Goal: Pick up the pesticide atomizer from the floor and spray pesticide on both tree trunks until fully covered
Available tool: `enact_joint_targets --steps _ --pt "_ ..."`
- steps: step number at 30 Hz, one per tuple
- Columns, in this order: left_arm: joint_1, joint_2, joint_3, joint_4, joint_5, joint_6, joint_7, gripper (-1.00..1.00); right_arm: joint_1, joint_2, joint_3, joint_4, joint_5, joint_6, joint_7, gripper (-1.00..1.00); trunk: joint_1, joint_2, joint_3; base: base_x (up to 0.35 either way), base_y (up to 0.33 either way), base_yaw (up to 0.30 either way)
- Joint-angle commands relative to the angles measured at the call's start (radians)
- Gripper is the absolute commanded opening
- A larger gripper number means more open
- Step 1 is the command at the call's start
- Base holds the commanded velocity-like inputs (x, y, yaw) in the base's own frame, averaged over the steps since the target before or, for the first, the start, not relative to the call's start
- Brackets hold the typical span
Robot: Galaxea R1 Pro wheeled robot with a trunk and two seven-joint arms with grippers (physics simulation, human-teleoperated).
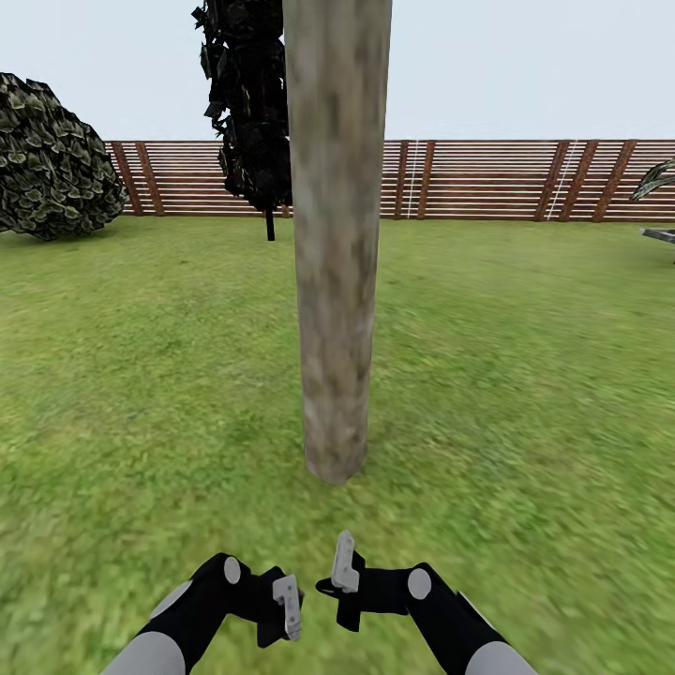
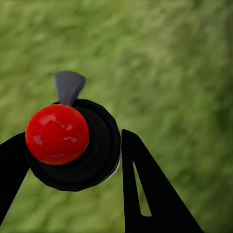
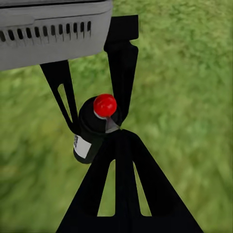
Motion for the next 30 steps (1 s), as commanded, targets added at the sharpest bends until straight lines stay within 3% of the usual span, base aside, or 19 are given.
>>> enact_joint_targets --steps 1,11,17,20,26,30 --pt "0.0 0.0 0.001 -0.001 -0.008 -0.007 -0.002 -1.0 0.0 0.0 -0.001 -0.001 0.009 -0.005 0.0 -1.0 0.0 0.0 -0.001 0.0 0.0 0.0" --pt "0.0 -0.001 0.004 0.001 -0.004 -0.009 -0.004 -1.0 0.0 -0.001 -0.001 0.0 0.01 -0.005 0.0 -1.0 0.0 0.0 -0.001 0.0 0.0 0.0" --pt "0.0 0.001 0.001 0.009 0.059 -0.057 -0.025 -1.0 0.0 -0.001 -0.001 0.0 0.01 -0.005 0.0 -1.0 0.0 0.0 -0.001 0.0 0.0 0.0" --pt "0.0 0.002 0.003 0.009 0.068 -0.066 -0.076 -1.0 0.0 -0.001 -0.001 0.0 0.01 -0.005 0.0 -1.0 0.0 0.0 -0.001 0.0 0.0 0.0" --pt "0.0 0.003 0.004 0.009 0.073 -0.068 -0.088 -1.0 0.0 -0.001 -0.001 0.0 0.01 -0.005 0.0 -1.0 0.0 0.0 -0.001 0.0 0.0 0.0" --pt "0.0 0.003 0.004 0.01 0.114 -0.069 -0.088 -1.0 0.0 -0.001 -0.001 -0.001 0.01 -0.005 0.0 -1.0 0.0 0.0 -0.001 0.0 0.0 0.0"
